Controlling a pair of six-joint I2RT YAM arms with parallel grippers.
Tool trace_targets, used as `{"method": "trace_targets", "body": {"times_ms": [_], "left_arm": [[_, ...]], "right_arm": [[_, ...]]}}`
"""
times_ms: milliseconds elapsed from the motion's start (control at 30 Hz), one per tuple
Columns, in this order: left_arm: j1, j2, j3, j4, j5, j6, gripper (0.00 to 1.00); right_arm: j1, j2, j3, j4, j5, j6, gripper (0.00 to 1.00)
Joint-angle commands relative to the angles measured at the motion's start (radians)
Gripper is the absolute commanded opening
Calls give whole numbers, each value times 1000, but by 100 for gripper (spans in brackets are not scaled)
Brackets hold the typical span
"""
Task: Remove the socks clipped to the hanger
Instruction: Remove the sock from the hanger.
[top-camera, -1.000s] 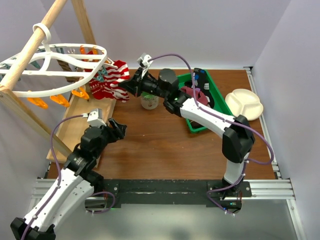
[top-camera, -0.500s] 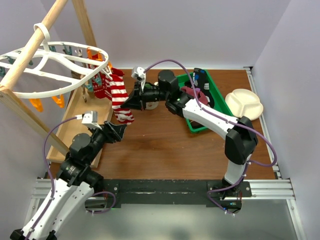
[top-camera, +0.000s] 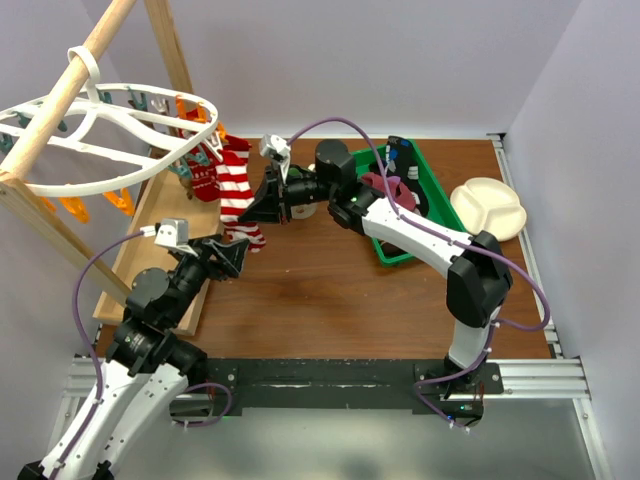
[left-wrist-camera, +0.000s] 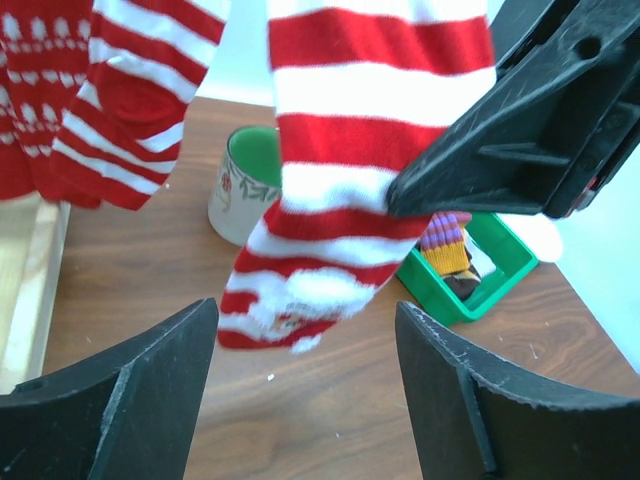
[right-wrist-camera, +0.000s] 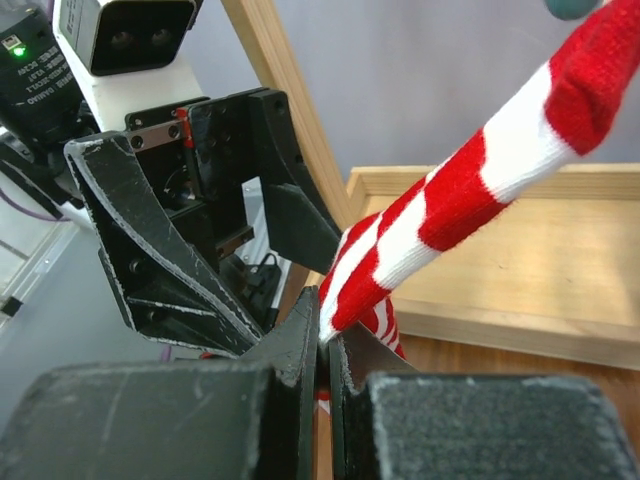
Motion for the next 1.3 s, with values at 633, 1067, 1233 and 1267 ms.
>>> {"method": "trace_targets", "body": {"times_ms": [633, 1067, 1233, 1267], "left_arm": [[7, 151, -20, 307, 44, 23, 42], [7, 134, -21, 239, -19, 10, 0], [7, 133, -21, 239, -28, 14, 0], [7, 133, -21, 239, -30, 14, 0]], "right_arm": [[42, 80, 90, 179, 10, 200, 0], [42, 40, 80, 83, 196, 95, 53], [40, -14, 71, 15, 355, 1, 61], [40, -17, 77, -14, 385, -8, 62]]}}
